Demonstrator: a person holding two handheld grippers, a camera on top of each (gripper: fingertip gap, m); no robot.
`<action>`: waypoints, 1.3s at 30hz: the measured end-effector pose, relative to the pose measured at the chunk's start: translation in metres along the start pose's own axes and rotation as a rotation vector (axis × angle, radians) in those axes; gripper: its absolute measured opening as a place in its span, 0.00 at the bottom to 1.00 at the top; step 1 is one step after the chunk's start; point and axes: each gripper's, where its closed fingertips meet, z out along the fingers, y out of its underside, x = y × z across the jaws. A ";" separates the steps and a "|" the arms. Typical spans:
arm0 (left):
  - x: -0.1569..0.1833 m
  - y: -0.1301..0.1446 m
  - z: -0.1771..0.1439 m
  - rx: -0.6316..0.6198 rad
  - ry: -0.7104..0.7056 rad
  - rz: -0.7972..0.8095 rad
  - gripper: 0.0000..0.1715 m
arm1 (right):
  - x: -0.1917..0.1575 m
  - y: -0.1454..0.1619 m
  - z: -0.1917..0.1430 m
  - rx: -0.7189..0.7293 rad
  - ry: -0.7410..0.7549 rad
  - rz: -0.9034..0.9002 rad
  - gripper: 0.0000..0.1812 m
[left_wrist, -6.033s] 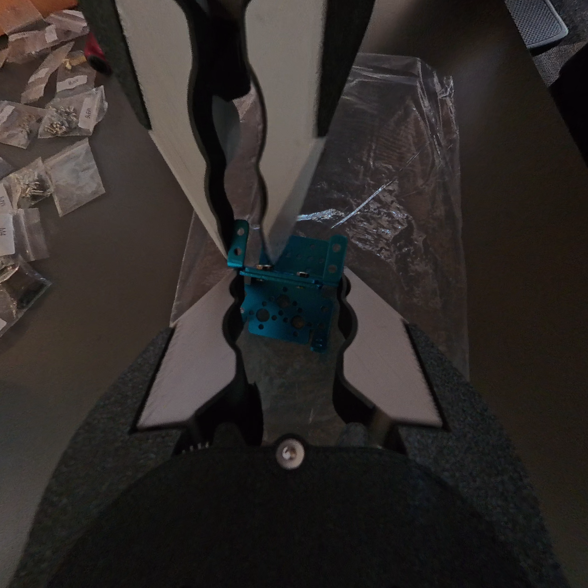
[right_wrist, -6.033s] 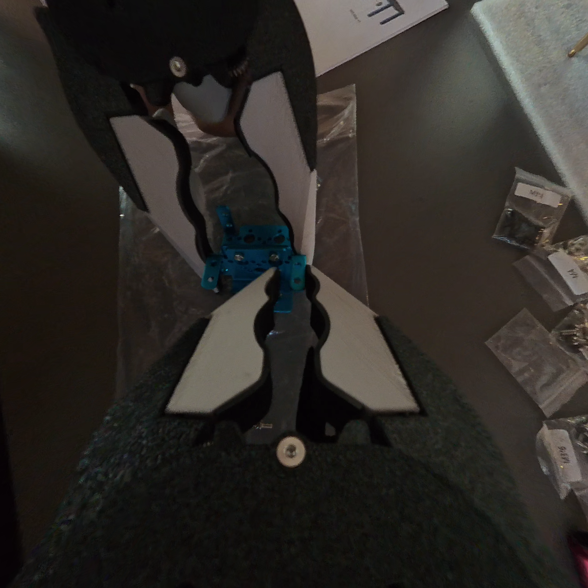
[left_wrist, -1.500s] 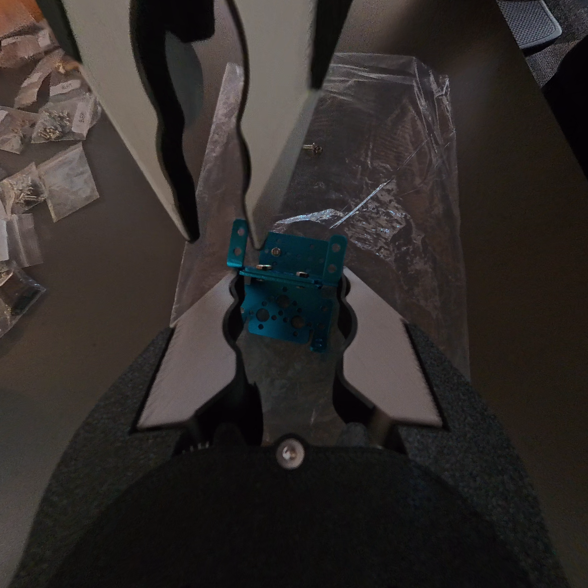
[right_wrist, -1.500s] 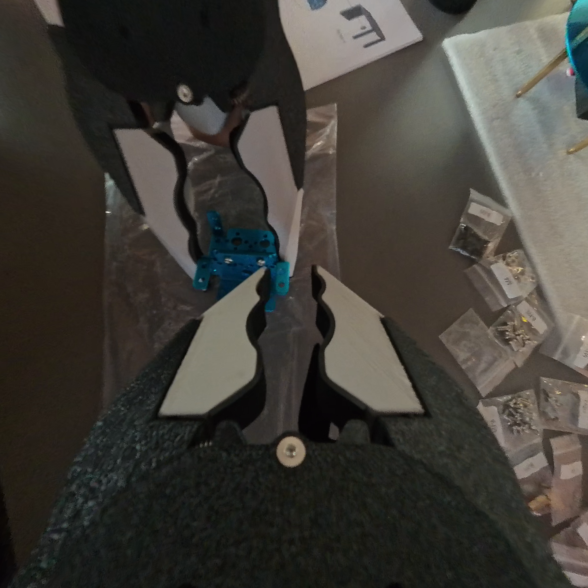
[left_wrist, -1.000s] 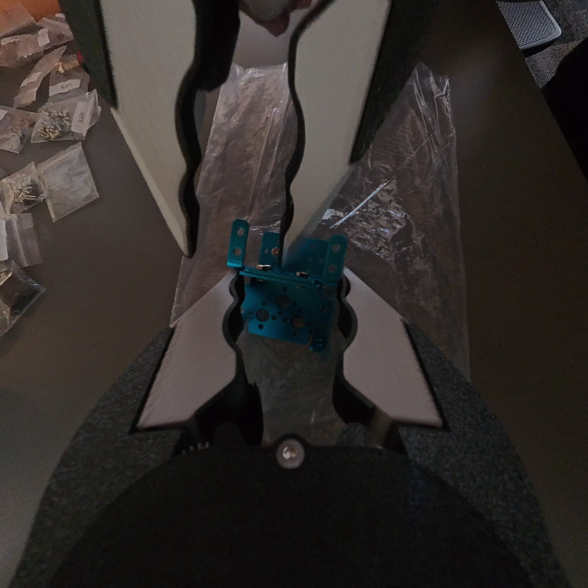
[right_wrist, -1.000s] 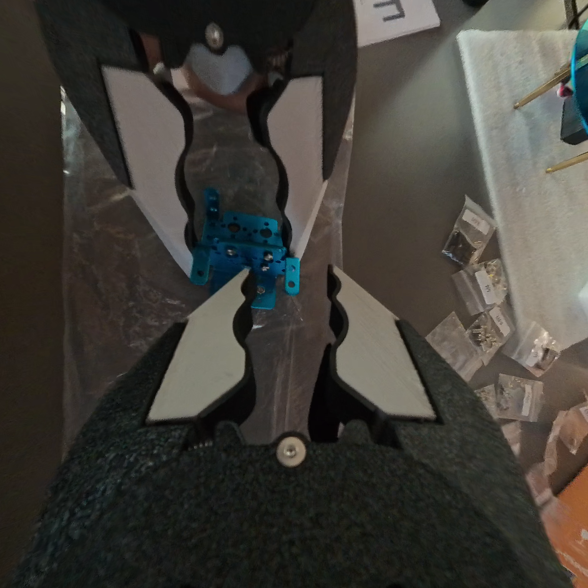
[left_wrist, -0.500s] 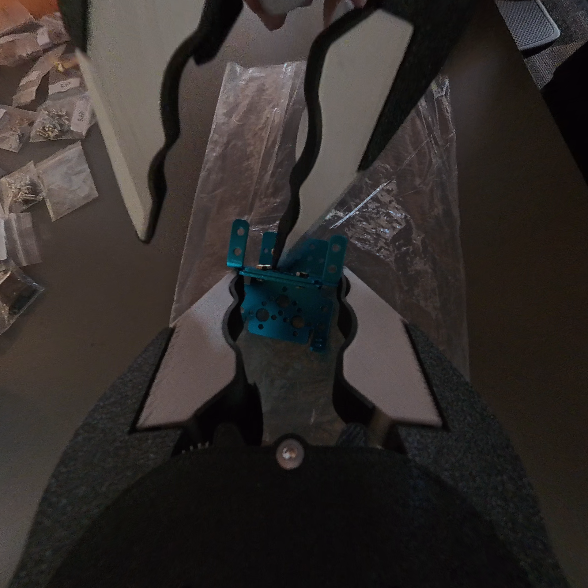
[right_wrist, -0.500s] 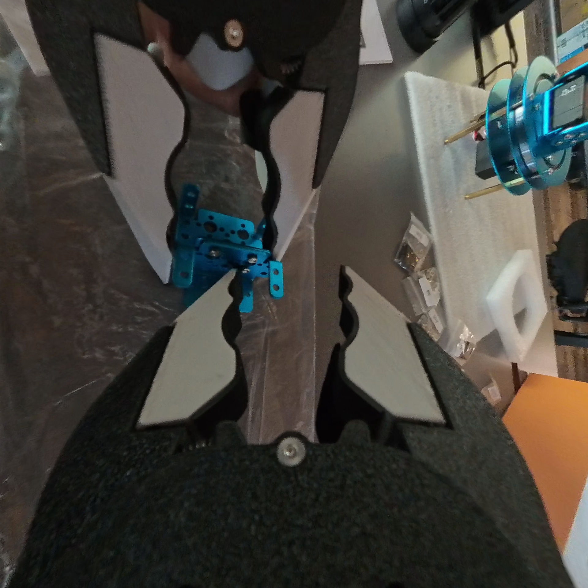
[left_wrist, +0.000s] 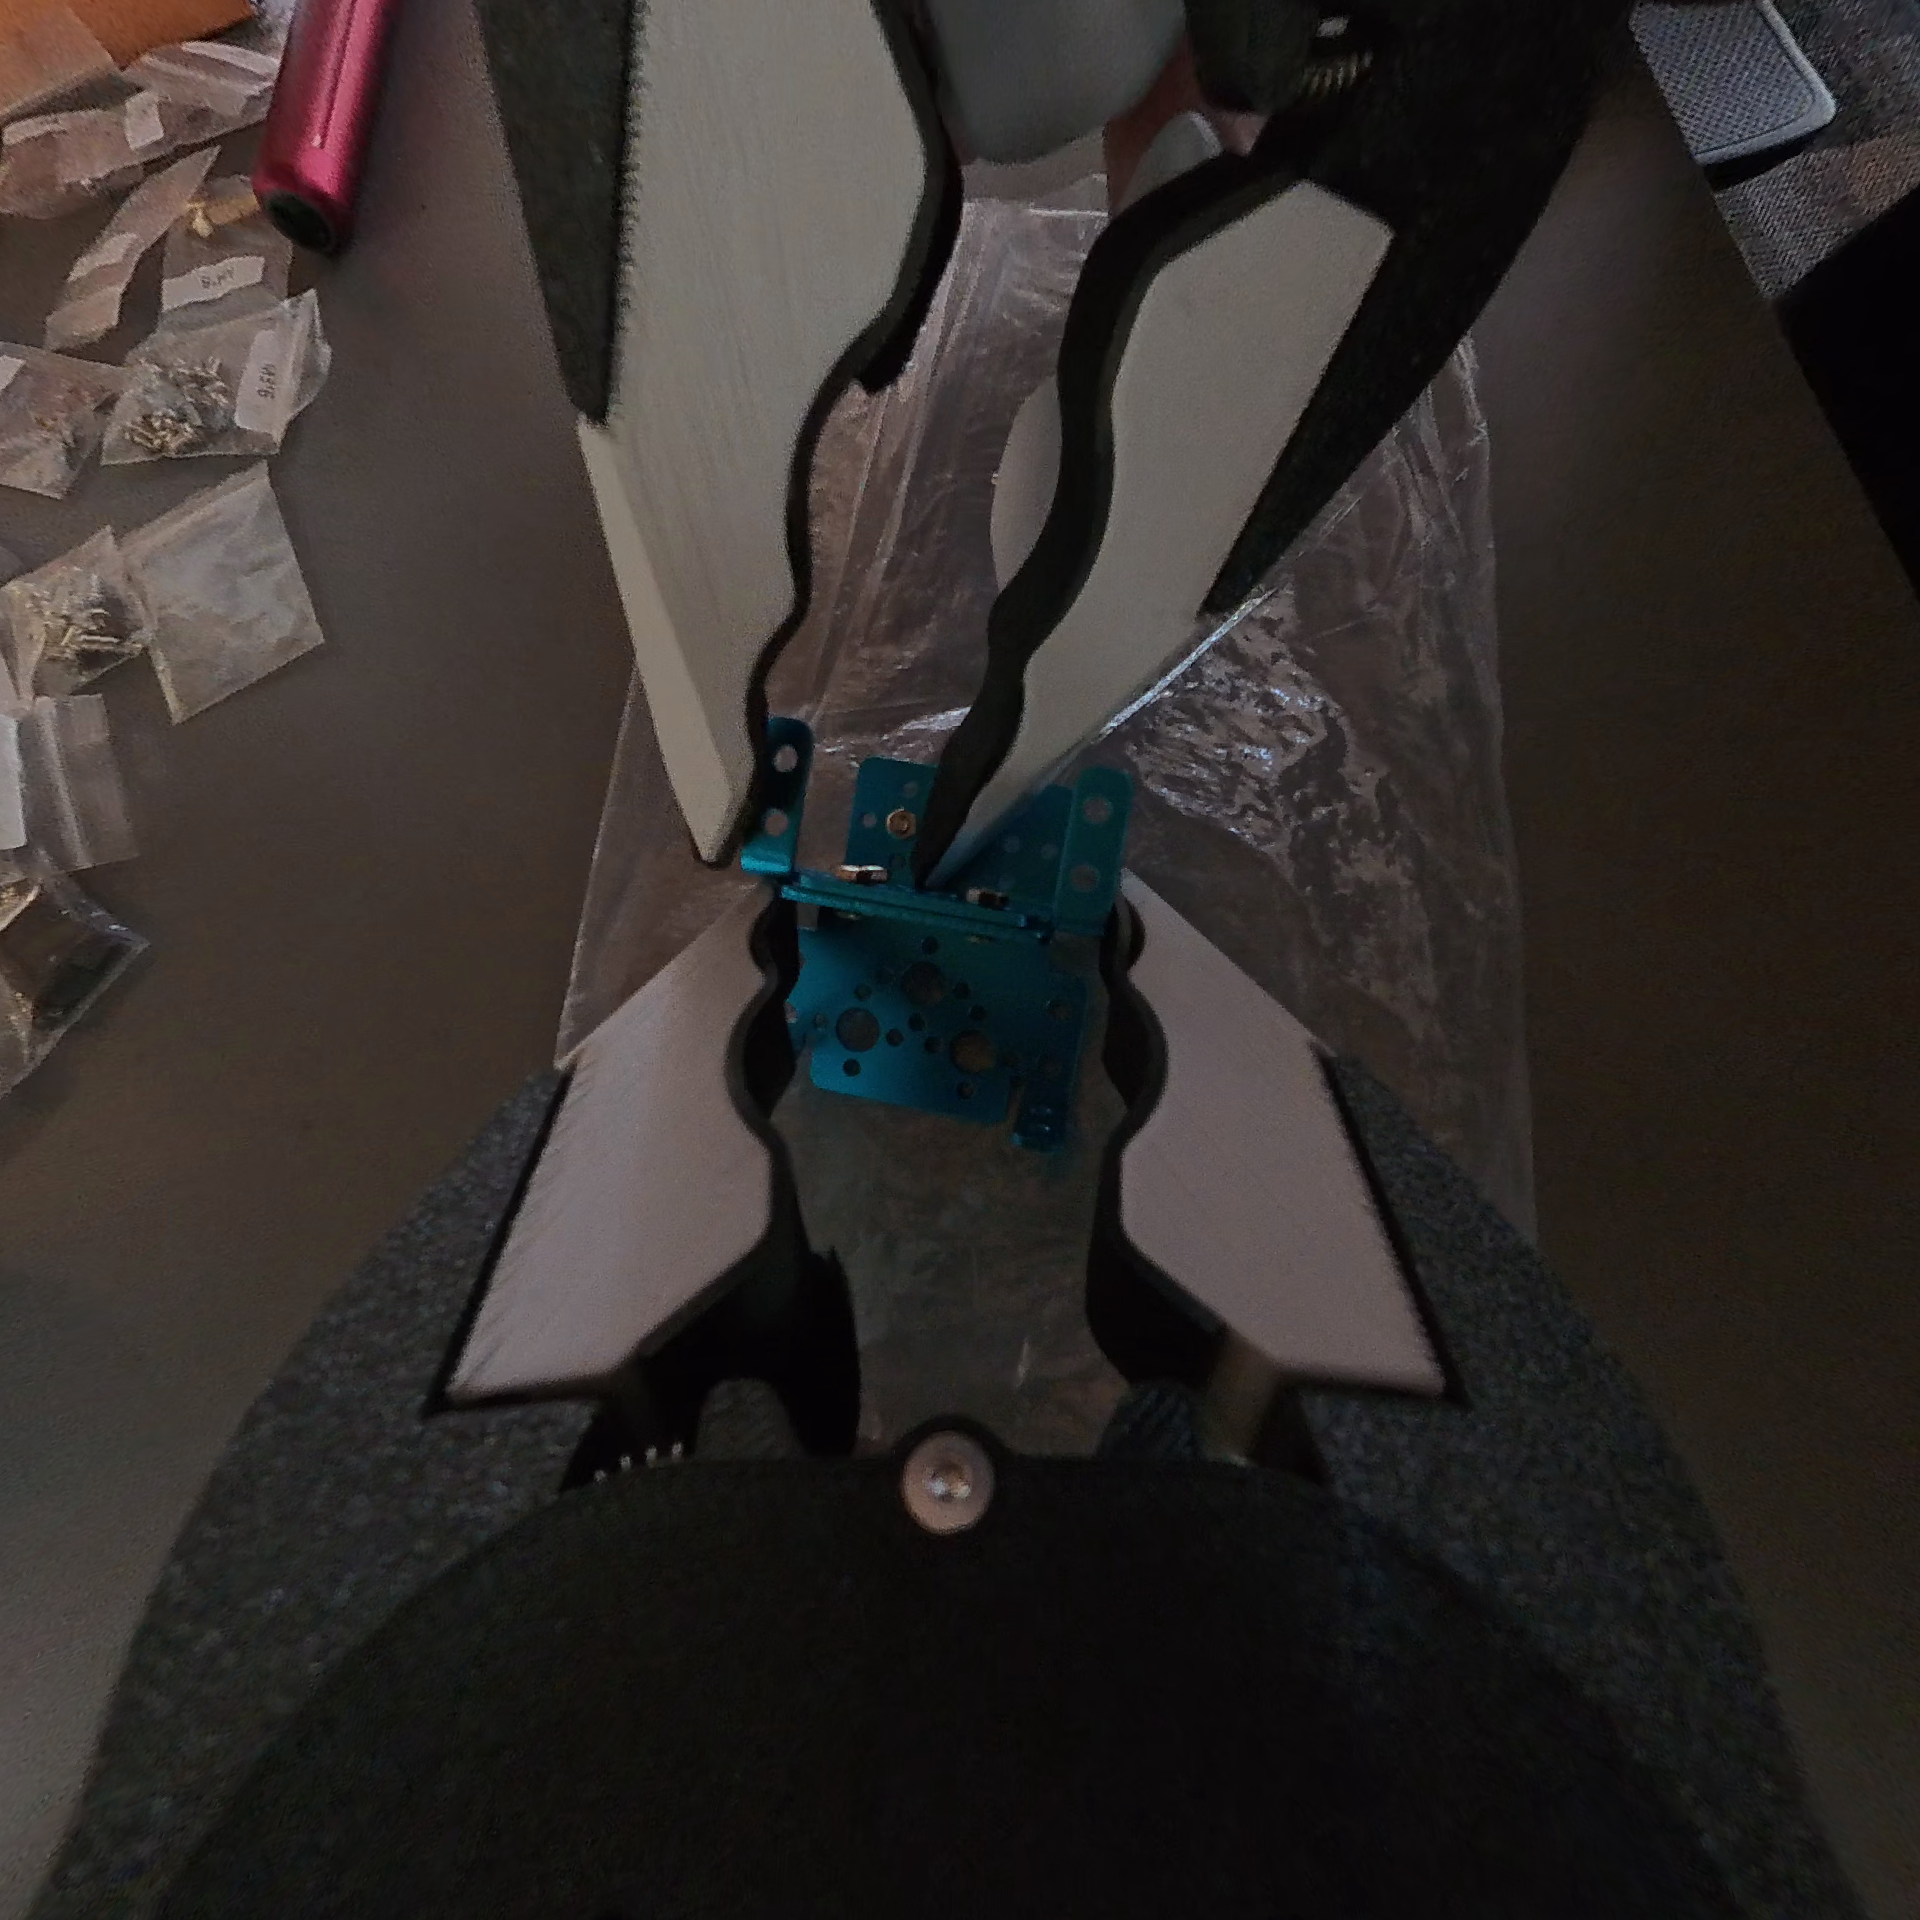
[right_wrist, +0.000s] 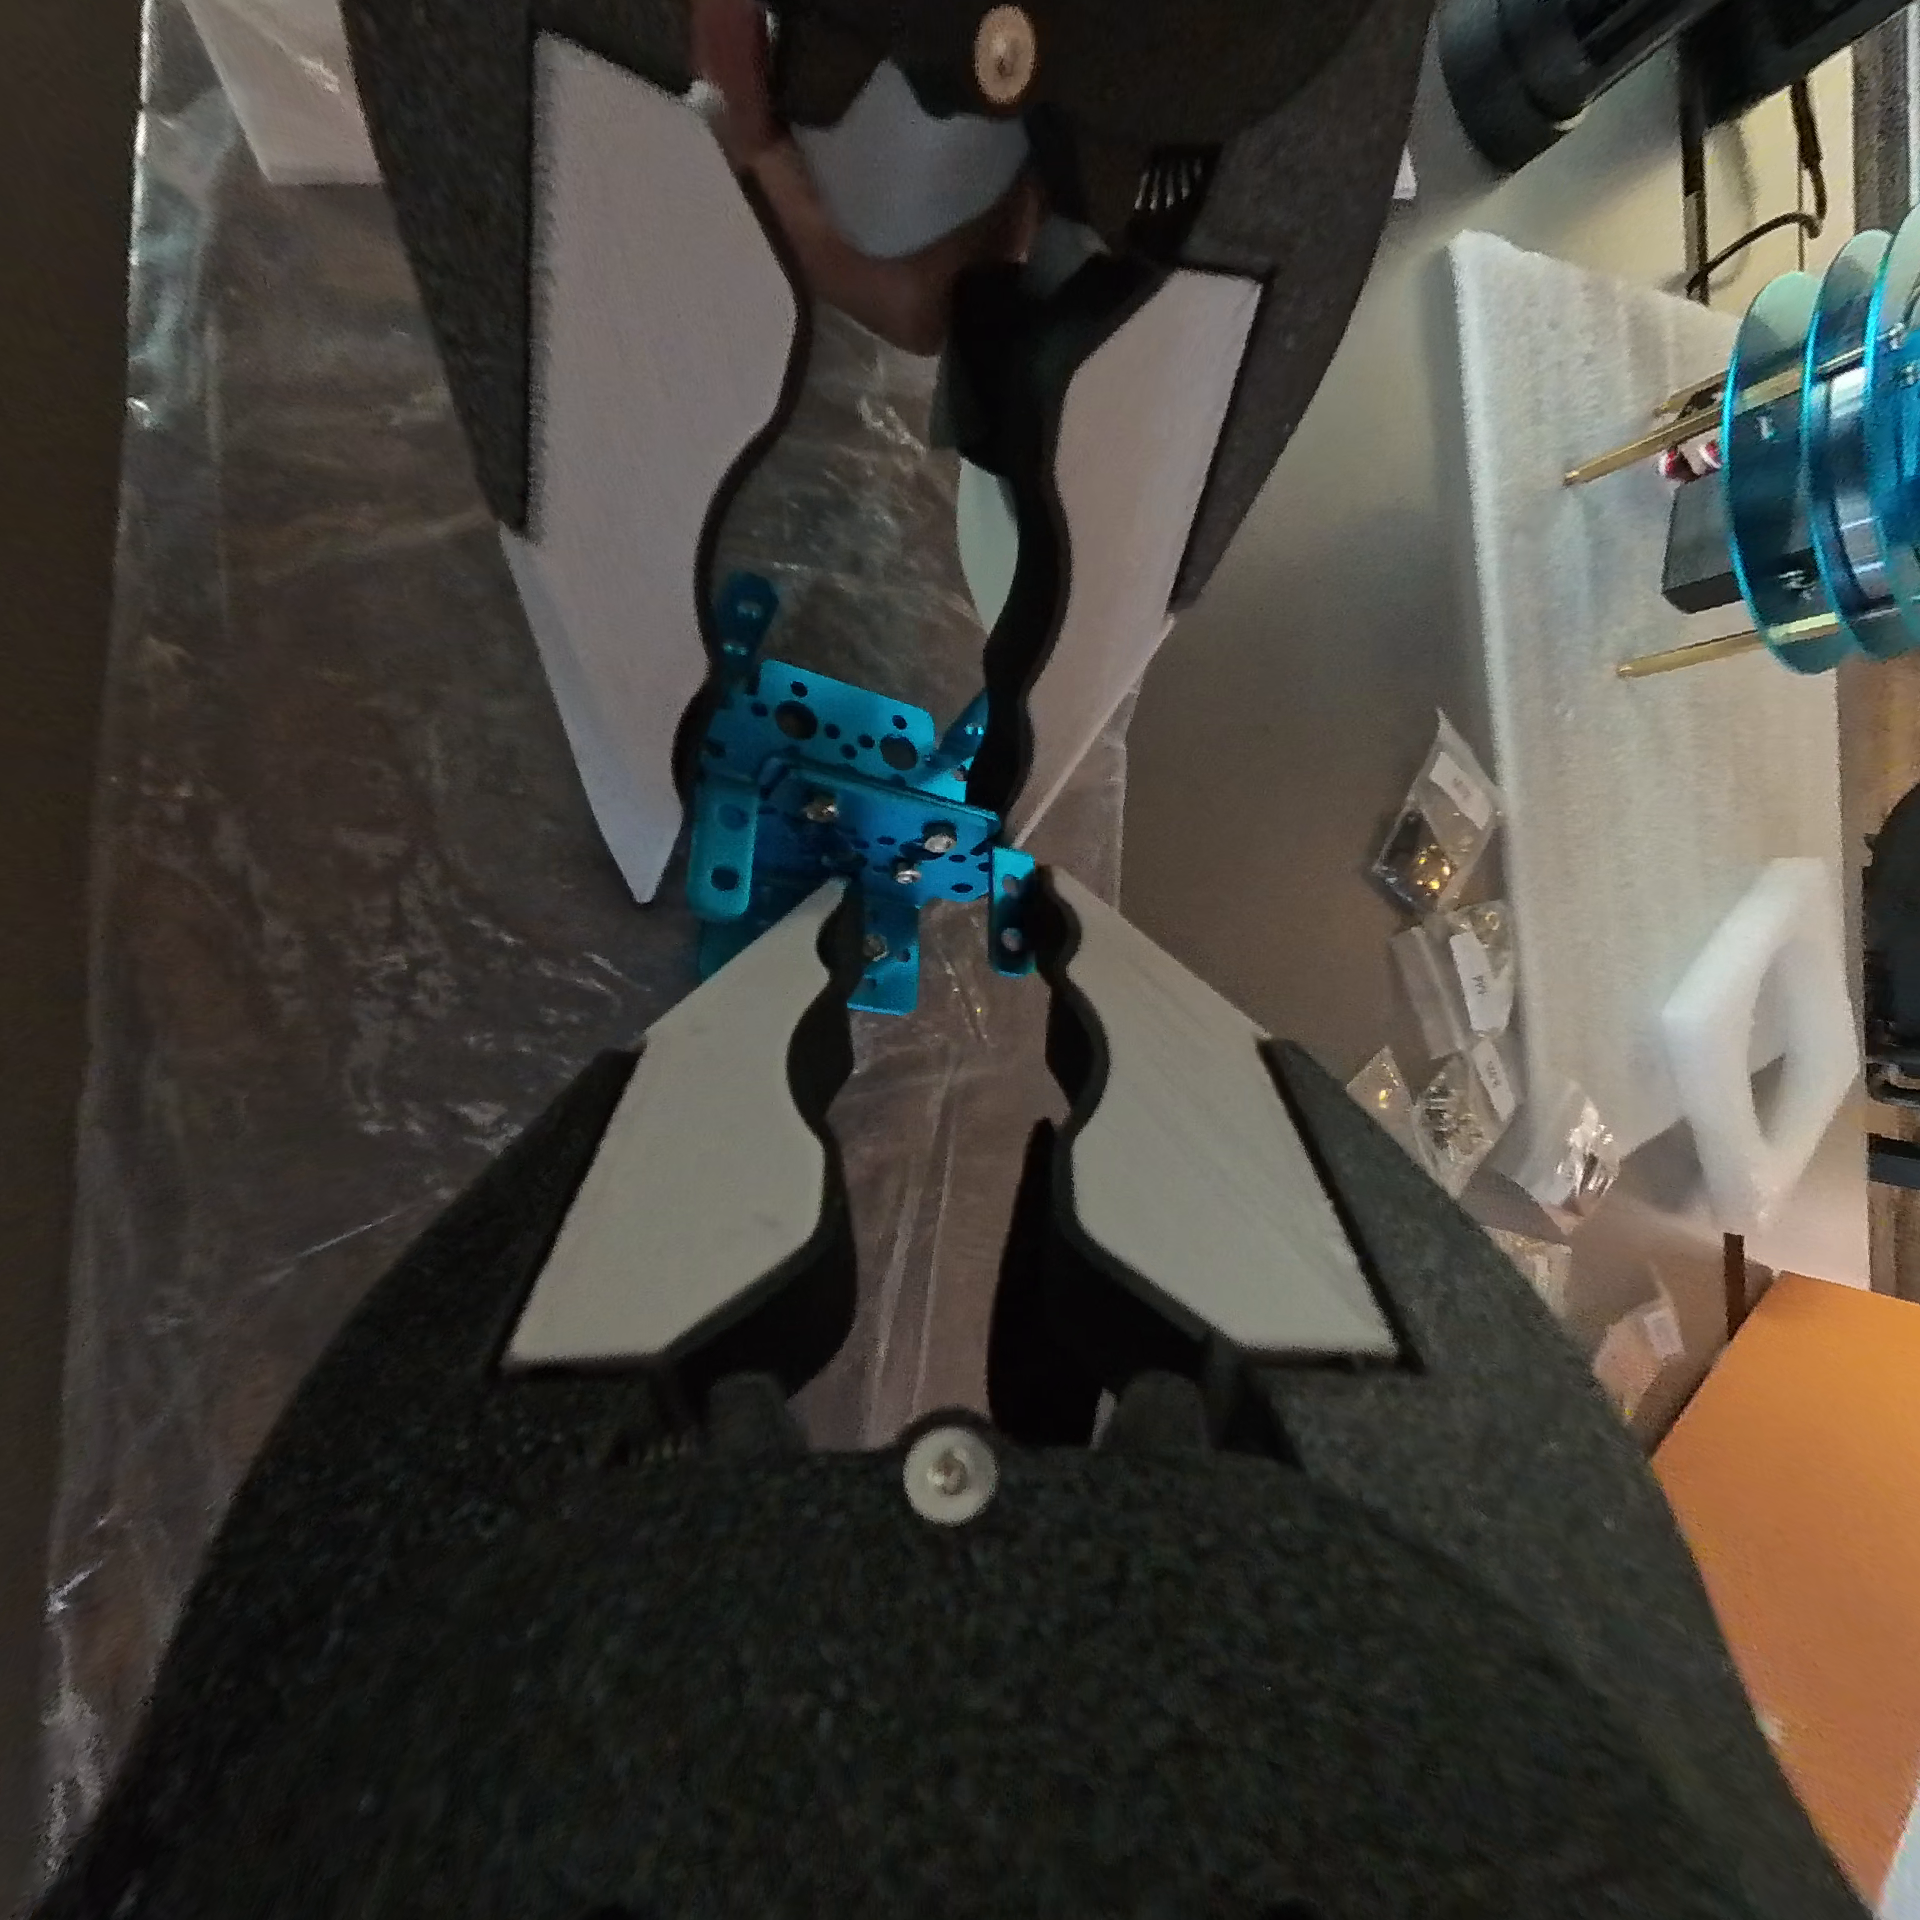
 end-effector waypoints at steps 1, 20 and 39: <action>0.000 0.000 0.000 0.000 -0.001 0.001 0.35 | 0.000 0.000 0.000 0.001 0.001 0.000 0.17; 0.001 -0.001 0.001 0.001 0.009 0.002 0.35 | 0.000 0.001 0.000 -0.085 -0.140 0.017 0.12; 0.002 -0.001 0.001 0.000 0.010 -0.004 0.35 | -0.006 0.006 -0.005 0.018 -0.322 0.270 0.18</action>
